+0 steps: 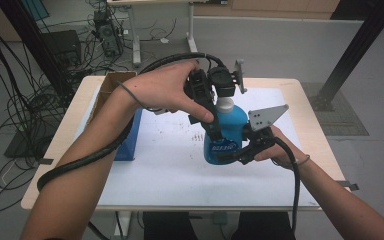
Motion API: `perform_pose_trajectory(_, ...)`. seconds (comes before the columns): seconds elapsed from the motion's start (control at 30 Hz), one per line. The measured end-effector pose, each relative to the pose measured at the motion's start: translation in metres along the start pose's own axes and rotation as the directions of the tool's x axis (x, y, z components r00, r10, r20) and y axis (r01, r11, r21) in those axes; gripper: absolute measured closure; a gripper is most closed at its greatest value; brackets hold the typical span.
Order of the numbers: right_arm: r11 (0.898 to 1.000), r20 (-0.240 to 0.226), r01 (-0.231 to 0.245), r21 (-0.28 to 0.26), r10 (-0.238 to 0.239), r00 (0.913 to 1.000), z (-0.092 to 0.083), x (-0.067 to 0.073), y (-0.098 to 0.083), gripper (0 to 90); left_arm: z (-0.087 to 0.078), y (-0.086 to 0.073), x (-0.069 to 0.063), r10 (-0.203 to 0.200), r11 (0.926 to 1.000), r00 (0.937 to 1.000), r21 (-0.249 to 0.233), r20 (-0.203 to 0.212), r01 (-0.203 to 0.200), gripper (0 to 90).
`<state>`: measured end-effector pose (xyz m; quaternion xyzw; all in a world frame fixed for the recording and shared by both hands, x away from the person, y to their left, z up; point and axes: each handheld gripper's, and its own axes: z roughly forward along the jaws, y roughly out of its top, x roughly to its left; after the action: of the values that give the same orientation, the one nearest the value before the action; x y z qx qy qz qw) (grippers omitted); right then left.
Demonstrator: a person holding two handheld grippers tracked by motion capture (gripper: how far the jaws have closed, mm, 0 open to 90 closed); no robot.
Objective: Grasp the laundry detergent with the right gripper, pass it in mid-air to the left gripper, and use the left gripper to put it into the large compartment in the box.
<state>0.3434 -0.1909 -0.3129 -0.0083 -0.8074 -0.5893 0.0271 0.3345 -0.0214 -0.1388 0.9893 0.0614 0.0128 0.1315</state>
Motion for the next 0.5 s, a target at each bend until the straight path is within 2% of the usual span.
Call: perform_pose_trajectory(0.5, 1.0, -0.002, 0.006, 0.005, -0.006, 1.0, 0.01, 0.001, 0.001, 40.6, 0.003, 0.011, -0.006, 0.021, 0.9997, 0.9998, 0.009, 0.002, -0.021, 10.0)
